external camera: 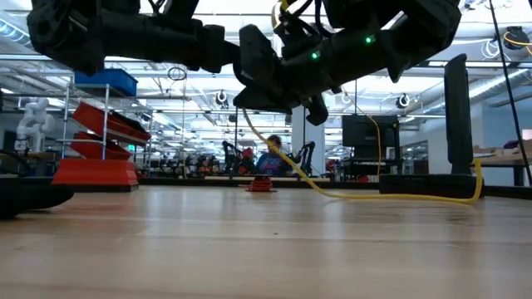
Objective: Coil cords
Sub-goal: Coil the yellow wire into the spool
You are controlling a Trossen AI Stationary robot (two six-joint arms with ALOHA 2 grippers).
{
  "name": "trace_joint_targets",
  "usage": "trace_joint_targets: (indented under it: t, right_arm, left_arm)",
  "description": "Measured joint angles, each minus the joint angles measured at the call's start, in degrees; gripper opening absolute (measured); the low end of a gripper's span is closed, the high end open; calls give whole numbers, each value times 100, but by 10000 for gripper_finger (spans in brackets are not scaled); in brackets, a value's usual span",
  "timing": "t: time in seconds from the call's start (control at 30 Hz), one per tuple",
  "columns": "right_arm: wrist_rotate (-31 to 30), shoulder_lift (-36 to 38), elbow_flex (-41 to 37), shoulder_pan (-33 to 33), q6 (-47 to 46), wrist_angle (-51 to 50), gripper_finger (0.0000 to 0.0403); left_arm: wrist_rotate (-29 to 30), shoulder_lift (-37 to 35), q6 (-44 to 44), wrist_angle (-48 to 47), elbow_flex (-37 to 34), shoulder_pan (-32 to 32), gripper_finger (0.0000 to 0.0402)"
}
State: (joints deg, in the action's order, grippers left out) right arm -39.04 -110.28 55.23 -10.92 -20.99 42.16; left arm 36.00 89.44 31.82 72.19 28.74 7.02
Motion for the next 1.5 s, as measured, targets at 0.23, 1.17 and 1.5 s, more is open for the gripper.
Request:
trace_joint_targets:
  t: [0.23, 1.17, 1.5]
  right_arm:
    - [-22, 0, 438, 52, 19, -575, 11]
    - [-252, 76, 590, -169, 162, -1026, 2]
    - [-66, 819, 587, -315, -60, -2245, 2]
  left_arm:
    - [-249, 69, -304, 41, 1, 1, 0]
    - [-642, 71, 639, -1213, -117, 23, 0]
    - [-752, 60, 945, -1244, -106, 142, 0]
